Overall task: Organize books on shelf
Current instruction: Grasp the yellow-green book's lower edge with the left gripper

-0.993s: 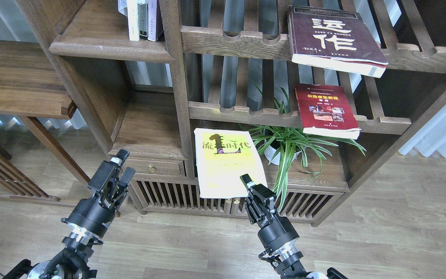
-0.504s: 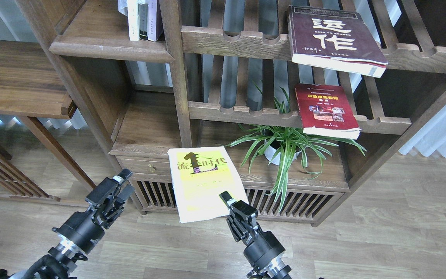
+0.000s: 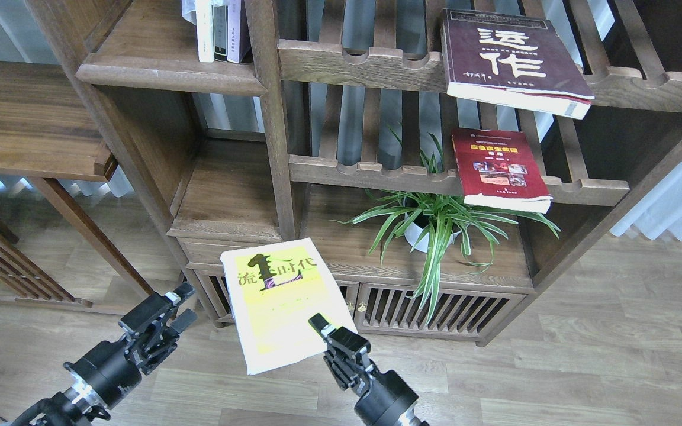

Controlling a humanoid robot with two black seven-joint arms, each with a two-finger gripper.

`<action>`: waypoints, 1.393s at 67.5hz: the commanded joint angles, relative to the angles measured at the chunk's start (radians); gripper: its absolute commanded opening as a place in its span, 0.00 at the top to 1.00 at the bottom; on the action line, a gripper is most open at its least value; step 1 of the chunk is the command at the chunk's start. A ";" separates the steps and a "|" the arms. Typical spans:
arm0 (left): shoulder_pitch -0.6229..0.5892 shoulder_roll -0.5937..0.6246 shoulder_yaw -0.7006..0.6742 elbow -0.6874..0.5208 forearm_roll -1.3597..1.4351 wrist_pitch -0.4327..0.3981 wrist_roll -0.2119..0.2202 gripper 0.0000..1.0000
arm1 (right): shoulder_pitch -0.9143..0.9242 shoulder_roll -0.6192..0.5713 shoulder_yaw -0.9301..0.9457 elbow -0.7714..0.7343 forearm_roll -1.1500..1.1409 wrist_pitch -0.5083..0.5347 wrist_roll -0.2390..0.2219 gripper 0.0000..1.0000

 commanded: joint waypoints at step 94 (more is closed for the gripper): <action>-0.111 -0.102 0.207 0.082 0.044 0.000 0.000 0.37 | -0.002 0.000 -0.007 0.006 0.001 0.000 0.000 0.93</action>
